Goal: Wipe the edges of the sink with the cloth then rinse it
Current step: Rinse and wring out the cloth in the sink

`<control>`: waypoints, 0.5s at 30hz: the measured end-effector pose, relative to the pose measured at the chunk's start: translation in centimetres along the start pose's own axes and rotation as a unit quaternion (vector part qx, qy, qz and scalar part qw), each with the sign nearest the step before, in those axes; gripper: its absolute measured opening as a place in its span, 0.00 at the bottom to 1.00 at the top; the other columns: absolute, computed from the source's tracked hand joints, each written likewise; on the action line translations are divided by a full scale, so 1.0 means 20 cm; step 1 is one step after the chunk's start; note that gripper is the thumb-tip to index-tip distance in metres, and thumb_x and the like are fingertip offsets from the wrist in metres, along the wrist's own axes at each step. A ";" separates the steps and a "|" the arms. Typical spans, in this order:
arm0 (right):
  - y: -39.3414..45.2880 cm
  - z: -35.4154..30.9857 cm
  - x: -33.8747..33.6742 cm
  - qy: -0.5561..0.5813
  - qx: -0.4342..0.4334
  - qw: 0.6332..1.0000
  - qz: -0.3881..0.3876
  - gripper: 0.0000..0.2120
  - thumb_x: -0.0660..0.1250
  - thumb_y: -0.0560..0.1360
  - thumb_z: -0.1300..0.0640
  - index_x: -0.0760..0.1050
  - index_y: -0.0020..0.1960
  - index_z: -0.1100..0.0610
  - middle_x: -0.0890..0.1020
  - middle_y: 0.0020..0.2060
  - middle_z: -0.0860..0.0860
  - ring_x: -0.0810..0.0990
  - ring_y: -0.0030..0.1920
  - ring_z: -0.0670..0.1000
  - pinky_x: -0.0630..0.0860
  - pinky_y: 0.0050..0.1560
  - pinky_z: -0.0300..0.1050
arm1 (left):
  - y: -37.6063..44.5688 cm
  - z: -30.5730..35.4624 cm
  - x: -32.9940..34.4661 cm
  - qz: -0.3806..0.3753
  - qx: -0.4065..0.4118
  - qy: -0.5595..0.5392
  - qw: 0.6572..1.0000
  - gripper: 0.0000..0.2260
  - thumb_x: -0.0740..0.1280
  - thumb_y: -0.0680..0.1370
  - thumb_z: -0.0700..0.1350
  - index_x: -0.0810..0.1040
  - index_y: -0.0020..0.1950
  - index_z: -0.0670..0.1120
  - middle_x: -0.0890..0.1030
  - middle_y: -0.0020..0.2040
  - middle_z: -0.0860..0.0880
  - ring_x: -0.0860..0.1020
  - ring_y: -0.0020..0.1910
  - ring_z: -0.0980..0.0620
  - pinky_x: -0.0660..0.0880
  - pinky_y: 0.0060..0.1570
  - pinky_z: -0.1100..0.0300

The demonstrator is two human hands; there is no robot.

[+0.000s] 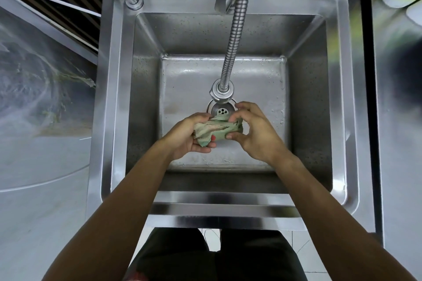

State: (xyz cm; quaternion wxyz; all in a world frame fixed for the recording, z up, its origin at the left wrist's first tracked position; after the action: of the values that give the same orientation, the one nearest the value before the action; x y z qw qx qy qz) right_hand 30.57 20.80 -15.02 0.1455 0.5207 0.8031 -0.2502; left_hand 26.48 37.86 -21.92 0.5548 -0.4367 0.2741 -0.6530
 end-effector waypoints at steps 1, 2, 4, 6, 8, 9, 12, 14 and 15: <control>-0.02 -0.03 0.00 -0.036 -0.042 0.998 0.015 0.16 0.79 0.71 0.66 0.80 0.54 0.53 0.71 0.68 0.50 0.70 0.69 0.50 0.63 0.67 0.24 | 0.00 -0.01 -0.01 0.003 -0.017 -0.006 1.000 0.13 0.62 0.82 0.50 0.80 0.64 0.51 0.87 0.45 0.40 0.87 0.40 0.42 0.83 0.36 0.55; -0.03 -0.06 -0.01 -0.069 -0.085 0.993 0.033 0.15 0.79 0.71 0.66 0.80 0.52 0.53 0.71 0.68 0.52 0.68 0.69 0.51 0.62 0.67 0.24 | 0.00 -0.03 -0.01 0.004 -0.037 -0.011 0.999 0.14 0.61 0.81 0.49 0.81 0.62 0.50 0.87 0.45 0.40 0.87 0.41 0.41 0.83 0.36 0.55; -0.07 -0.12 -0.03 -0.099 -0.150 0.981 0.073 0.12 0.77 0.73 0.67 0.81 0.51 0.55 0.74 0.65 0.53 0.70 0.66 0.52 0.65 0.66 0.28 | 0.00 -0.04 -0.01 0.010 -0.070 -0.025 0.997 0.16 0.58 0.80 0.48 0.83 0.58 0.47 0.87 0.46 0.40 0.88 0.44 0.40 0.83 0.36 0.55; -0.08 -0.15 -0.06 -0.067 -0.158 0.981 0.091 0.11 0.76 0.74 0.69 0.81 0.52 0.57 0.79 0.57 0.52 0.76 0.59 0.53 0.74 0.61 0.39 | 0.00 -0.04 -0.02 0.016 -0.084 -0.037 0.996 0.18 0.56 0.79 0.48 0.83 0.58 0.43 0.87 0.49 0.39 0.88 0.46 0.39 0.83 0.36 0.54; -0.07 -0.14 -0.05 0.003 -0.112 0.991 0.068 0.12 0.74 0.74 0.70 0.79 0.51 0.56 0.80 0.49 0.48 0.79 0.53 0.49 0.76 0.55 0.41 | 0.00 -0.04 -0.01 0.007 -0.080 -0.019 0.997 0.18 0.56 0.79 0.48 0.82 0.61 0.45 0.87 0.54 0.40 0.87 0.51 0.38 0.85 0.41 0.50; -0.07 -0.12 -0.04 0.056 -0.071 0.995 0.046 0.13 0.73 0.75 0.70 0.77 0.50 0.53 0.80 0.47 0.46 0.79 0.50 0.46 0.76 0.52 0.39 | 0.00 -0.03 -0.01 0.005 -0.070 0.009 0.997 0.18 0.57 0.80 0.48 0.81 0.63 0.49 0.87 0.56 0.41 0.86 0.53 0.38 0.85 0.45 0.47; -0.05 -0.06 0.01 0.300 0.069 0.951 0.008 0.10 0.69 0.75 0.66 0.72 0.46 0.53 0.78 0.40 0.45 0.78 0.41 0.43 0.76 0.40 0.36 | 0.00 0.05 0.01 0.008 0.003 0.081 0.997 0.16 0.58 0.82 0.52 0.81 0.65 0.57 0.85 0.62 0.50 0.79 0.66 0.46 0.74 0.64 0.43; -0.04 0.00 0.01 0.414 0.133 0.900 0.025 0.08 0.68 0.75 0.65 0.72 0.45 0.53 0.78 0.36 0.46 0.77 0.39 0.45 0.74 0.35 0.37 | -0.01 0.08 0.06 -0.045 0.039 0.040 0.997 0.22 0.58 0.82 0.62 0.81 0.68 0.52 0.82 0.67 0.49 0.77 0.70 0.48 0.71 0.70 0.50; -0.03 0.01 0.01 0.458 0.155 0.875 0.031 0.09 0.68 0.76 0.66 0.72 0.44 0.53 0.79 0.36 0.47 0.77 0.38 0.47 0.75 0.36 0.39 | -0.03 0.08 0.11 -0.092 0.047 0.013 0.995 0.27 0.58 0.81 0.67 0.81 0.70 0.51 0.81 0.69 0.47 0.76 0.71 0.48 0.73 0.70 0.53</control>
State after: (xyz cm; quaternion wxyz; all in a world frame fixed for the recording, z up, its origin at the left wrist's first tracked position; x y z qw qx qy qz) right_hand 29.83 20.64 -15.23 -0.3138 0.6175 0.7142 -0.1007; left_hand 27.66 36.15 -20.15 0.5089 -0.4250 0.2088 -0.7189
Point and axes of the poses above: each hand's wrist, its own y-axis towards the middle knuckle, its own x-axis out of the palm, z = x × y, the point moved 9 cm from there along y, towards the middle knuckle
